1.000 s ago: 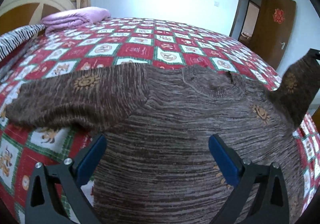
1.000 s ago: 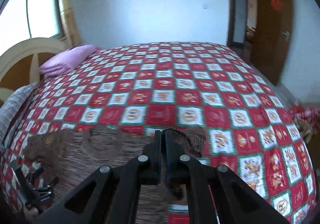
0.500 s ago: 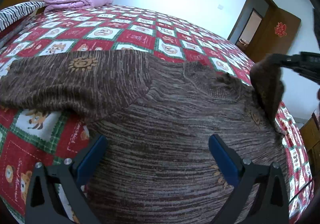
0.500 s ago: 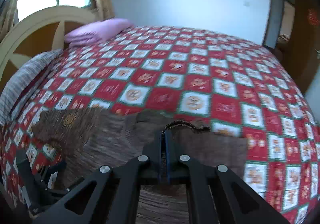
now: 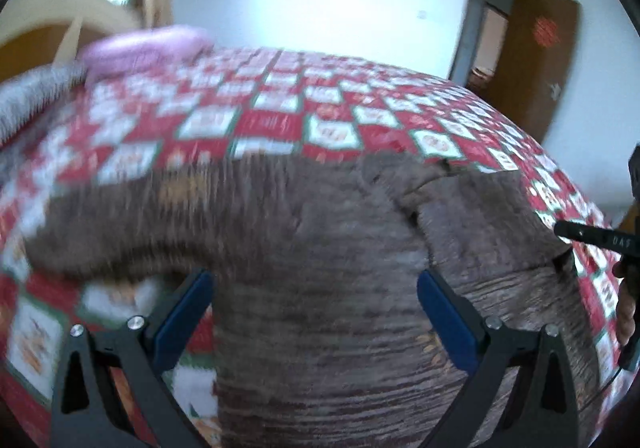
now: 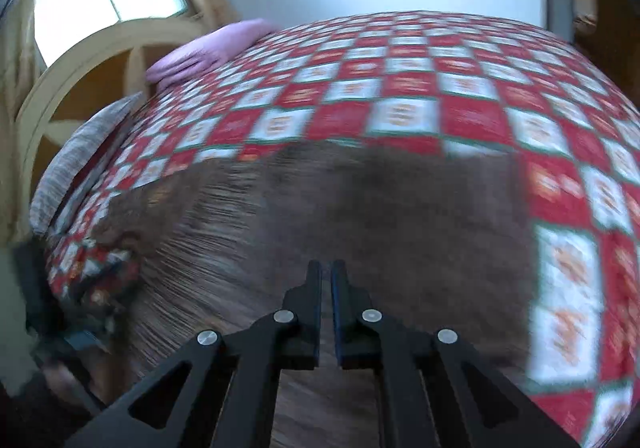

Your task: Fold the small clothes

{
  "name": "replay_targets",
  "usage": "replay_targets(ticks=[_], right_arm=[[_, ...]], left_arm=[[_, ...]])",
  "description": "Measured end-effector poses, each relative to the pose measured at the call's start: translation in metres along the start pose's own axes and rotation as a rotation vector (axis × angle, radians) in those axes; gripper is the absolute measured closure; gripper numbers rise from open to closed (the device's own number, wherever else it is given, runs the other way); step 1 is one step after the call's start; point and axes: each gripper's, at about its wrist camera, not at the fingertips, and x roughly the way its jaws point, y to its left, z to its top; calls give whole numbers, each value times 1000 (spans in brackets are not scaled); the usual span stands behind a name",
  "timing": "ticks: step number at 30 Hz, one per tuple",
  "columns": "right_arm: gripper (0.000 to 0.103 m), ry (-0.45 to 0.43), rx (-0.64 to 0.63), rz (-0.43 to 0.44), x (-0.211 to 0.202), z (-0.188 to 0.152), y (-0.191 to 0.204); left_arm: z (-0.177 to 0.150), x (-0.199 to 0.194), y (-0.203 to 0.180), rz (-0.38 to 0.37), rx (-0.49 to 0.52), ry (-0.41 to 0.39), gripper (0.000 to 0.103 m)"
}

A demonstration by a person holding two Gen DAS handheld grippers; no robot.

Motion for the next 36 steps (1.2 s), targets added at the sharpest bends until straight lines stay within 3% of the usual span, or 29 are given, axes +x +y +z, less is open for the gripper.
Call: replay_targets(ticks=[1,3,4,5,11,15,16,18,20,22,27,30,36], right_arm=[[94,-11,16,-28,-5,-5,-12],[60,-41,92,-99,-18,-24,-50],[30,-52,124,-115,-21,-29,-60],[24,-79,185,-134,-27,-39,-76],[24,-120,236,-142,-24,-74,-106],[24,-140,238,-134,-25,-75,-106],[24,-134,229,-141,-22,-76,-104],[24,-129,209,-158,-22,-76,-101],[24,-123,204,-158,-20,-77,-102],[23,-126,207,-155,-20,-77,-102],[23,-160,217,-189,-33,-74,-102],[24,-198,239,-186,-40,-53,-98],[24,-98,74,-253,14,17,-69]], left_arm=[[7,-1,-8,0,30,-6,0],[21,2,-28,-15,91,-2,0],[26,7,-37,-29,109,4,0],[31,14,-47,-41,128,13,0],[44,75,-85,-44,171,101,4],[43,109,-90,-67,103,187,34],[42,113,-93,-74,106,199,48],[39,120,-102,-34,151,200,59],[36,127,-105,31,181,201,53],[35,131,-105,135,201,165,19],[38,131,-102,189,224,137,10],[39,133,-102,194,229,129,10],[50,139,-119,280,316,61,10]])
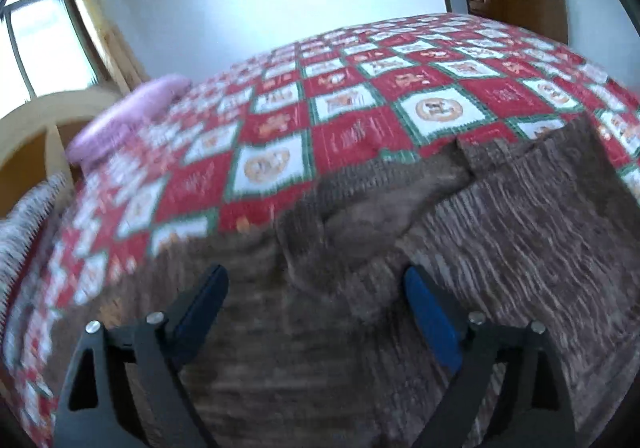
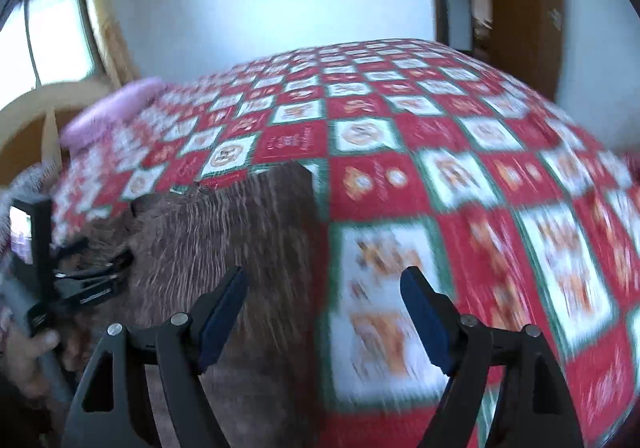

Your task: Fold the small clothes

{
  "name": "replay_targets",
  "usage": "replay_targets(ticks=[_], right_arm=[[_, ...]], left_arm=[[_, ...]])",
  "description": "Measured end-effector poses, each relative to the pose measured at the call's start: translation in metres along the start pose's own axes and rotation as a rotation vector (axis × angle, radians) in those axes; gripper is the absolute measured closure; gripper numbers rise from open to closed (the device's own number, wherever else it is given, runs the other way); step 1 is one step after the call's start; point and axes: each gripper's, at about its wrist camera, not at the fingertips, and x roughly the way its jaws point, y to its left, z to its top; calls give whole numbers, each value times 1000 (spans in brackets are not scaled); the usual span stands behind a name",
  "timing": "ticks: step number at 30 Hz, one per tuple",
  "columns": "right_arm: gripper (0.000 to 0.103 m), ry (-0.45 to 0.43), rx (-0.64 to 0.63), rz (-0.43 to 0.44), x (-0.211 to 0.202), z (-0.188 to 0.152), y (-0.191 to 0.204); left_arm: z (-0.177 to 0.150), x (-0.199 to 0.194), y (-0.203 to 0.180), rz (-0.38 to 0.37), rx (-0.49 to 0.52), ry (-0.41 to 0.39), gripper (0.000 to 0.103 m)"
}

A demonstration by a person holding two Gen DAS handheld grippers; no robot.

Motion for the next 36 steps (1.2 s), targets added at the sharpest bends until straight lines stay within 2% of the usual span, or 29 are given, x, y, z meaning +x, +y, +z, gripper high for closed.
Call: replay_targets(ticks=[3,5,6,9,13,16,17,18,19,21,22,24,27,29,30,32,36], right_arm=[[24,86,-35,-54,39,12,11],[24,141,-60,-181,59,11,6],[24,132,-37,-229,63,9,-8],[24,124,82,-248,63,4,-45],[24,77,92,-213,36,1,-51],[24,17,136,-66,7,-3,-37],[24,41,116,-11,5,-7,-25],[24,62,95,0,9,-9,-18],[24,93,57,-16,13,-16,-10],[24,142,0,-125,23,-34,-9],[24,104,30,-106,21,-42,-23],[25,89,77,-94,17,-43,-41],[25,74,95,-123,3,-40,-47],[27,79,138,-35,-10,-45,-49],[29,77,142,10,-17,-54,-44],[49,98,86,67,-26,-67,-31],[58,103,-18,53,-30,-89,-16]], left_arm=[[3,16,-2,41,6,46,6],[4,16,6,26,-29,49,6],[3,12,12,23,-52,43,6],[-7,-5,32,6,-110,23,6],[-25,-24,50,-51,-183,34,6],[-35,-32,42,-72,-165,48,6],[-37,-33,38,-72,-148,46,6],[-39,-34,32,-62,-124,42,6],[-41,-34,26,-47,-98,40,5],[-44,-32,20,-34,-61,46,2],[-44,-30,19,-32,-50,52,0],[-45,-25,21,-44,-67,69,0],[-46,-24,31,-66,-116,79,0],[-49,-27,40,-64,-142,85,0],[-52,-29,42,-64,-148,83,0],[-57,-33,52,-58,-167,75,0],[-65,-33,66,-51,-178,91,0]])
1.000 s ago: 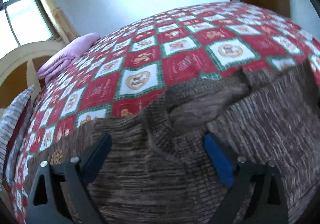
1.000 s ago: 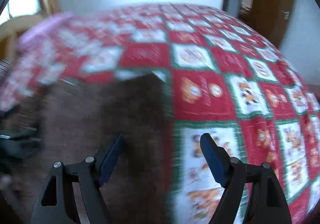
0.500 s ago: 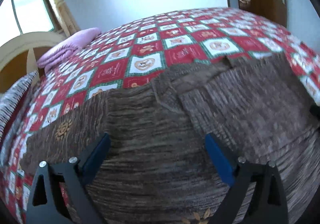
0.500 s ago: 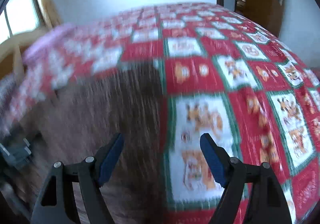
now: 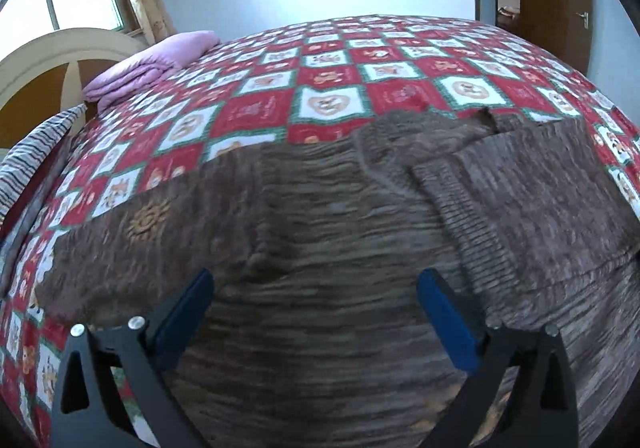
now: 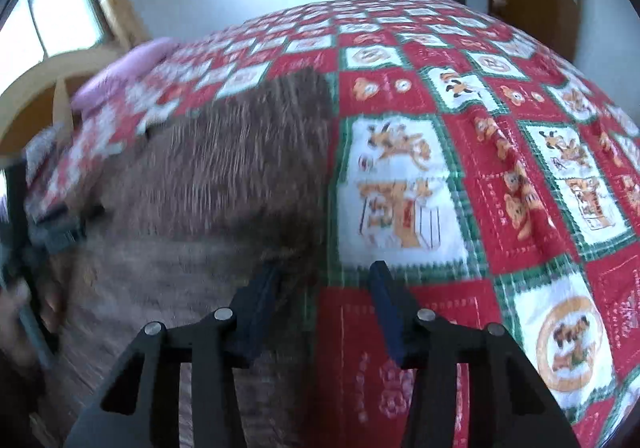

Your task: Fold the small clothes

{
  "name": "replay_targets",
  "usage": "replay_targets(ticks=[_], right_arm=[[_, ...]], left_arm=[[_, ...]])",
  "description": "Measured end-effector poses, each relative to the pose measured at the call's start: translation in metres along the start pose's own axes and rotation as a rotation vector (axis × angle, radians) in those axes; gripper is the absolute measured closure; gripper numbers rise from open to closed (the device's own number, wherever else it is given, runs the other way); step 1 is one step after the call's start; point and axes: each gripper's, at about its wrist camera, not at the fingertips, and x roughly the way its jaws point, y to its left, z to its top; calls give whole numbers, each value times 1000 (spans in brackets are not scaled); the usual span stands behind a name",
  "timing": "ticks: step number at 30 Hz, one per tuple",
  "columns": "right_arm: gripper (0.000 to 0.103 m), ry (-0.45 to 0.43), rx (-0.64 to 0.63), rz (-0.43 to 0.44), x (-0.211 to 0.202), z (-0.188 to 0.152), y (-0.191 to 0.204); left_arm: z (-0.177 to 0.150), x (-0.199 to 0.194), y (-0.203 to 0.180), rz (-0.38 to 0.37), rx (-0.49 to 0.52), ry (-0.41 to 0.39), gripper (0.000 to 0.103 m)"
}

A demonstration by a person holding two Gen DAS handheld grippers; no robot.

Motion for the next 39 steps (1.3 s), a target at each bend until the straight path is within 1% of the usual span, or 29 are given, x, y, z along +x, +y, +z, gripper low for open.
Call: replay_targets(ticks=[1,3,5,7,9,10,12,14,17,21,22,23,24,25,26,27,28,32,36,37,38,39], right_arm=[[61,0,8,3,-2,-4,-3],[61,4,20,9,-9,-9,-6],[61,-3,-7,23,-20,-18,0],[61,11,-68,35,-22,-28,12],[68,6,-141,-22,-23,-36,21],[78,6,-144,-70,-23,-37,19],[78,7,-83,-108,-26,-35,5],[79,8,-70,-228,-29,-38,-7],[79,-1,-30,-203,-39,-38,-13],[78,-90,-20,-172,-57,-22,3],[74,-116,-30,-126,-61,-13,16],[64,-121,-39,-100,-60,-9,24],[56,-120,-60,-67,-59,-3,37],[47,-111,-87,-35,-54,3,53],[46,-100,-123,11,-47,9,73],[46,-97,-143,27,-42,12,84],[46,-92,-185,44,-34,16,105],[46,-58,-262,64,-2,18,153],[46,4,-315,48,29,7,171],[44,-2,-325,41,34,2,172],[43,-17,-320,53,31,0,172],[41,-14,-312,68,31,1,167]], left_arm=[[-2,1,4,-2,-7,10,0],[-4,3,9,-8,-27,25,0],[-6,5,11,-16,-43,30,0],[-6,6,8,-8,-35,33,0],[-7,5,4,3,-14,28,0],[-8,3,3,7,-7,22,0],[-10,0,5,9,-6,21,0],[-14,-5,11,-4,-16,24,0],[-19,-15,22,-20,-22,8,0],[-29,-30,44,-19,-30,-17,0],[-31,-33,53,-12,-38,-23,0],[-33,-36,62,-1,-50,-27,0],[-35,-38,71,9,-61,-28,0],[-36,-39,81,20,-75,-28,0],[-39,-39,95,35,-95,-23,0],[-40,-39,105,46,-110,-19,0],[-42,-39,115,61,-128,-16,0],[-55,-30,160,104,-218,31,0],[-71,-26,201,127,-318,62,0],[-74,-26,211,129,-344,65,0],[-77,-25,220,128,-377,68,0],[-80,-25,233,118,-424,71,0]])
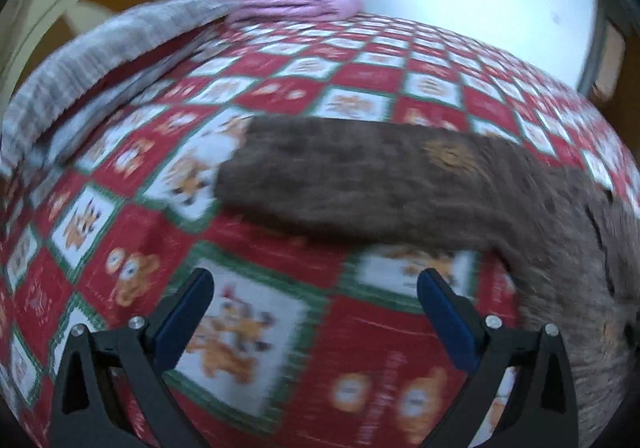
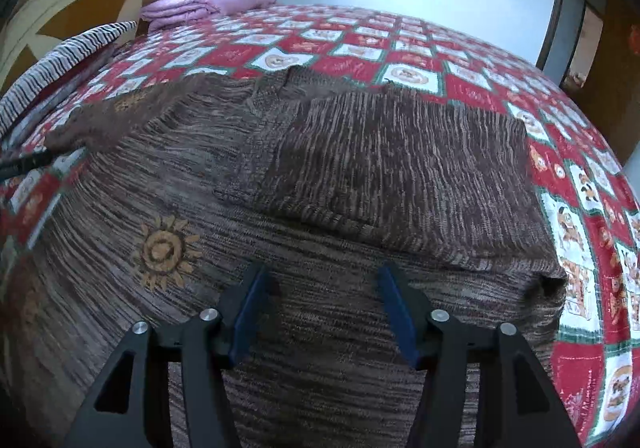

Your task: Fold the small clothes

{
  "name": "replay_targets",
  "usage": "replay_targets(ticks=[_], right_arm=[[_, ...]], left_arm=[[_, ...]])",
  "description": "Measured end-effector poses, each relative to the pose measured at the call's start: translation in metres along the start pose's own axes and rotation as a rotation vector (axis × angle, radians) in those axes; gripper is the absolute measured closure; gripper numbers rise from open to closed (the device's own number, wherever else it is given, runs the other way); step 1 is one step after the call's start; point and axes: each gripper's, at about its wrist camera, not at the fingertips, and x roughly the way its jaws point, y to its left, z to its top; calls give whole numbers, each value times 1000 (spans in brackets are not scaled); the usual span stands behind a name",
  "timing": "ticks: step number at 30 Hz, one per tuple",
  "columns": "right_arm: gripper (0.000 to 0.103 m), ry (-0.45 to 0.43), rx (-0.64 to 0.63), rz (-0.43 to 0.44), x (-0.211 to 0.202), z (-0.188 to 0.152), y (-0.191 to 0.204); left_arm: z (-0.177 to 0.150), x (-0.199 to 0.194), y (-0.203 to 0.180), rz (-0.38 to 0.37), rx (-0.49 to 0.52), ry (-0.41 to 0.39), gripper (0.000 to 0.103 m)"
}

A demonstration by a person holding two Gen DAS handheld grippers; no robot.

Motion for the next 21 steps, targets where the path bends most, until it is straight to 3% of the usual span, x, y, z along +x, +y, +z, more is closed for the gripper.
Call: replay_targets(ticks=[3,8,13,18,21], right_arm=[[33,5,26,54,2,-1,-5],[23,13,-23,33,2,-5,6],[21,8,-23,37,4,-4,4],[21,1,-20,34,3,-5,3],[21,-3,-30,19,2,-6,6]], left_arm=[[6,4,33,-61,-157,19,5],[9,9,60,-241,-389,48,21],[18,18,54,-322,-448,46,28],[21,40,59,-352,-521,72,31],[25,47,58,-339,-511,34,31]])
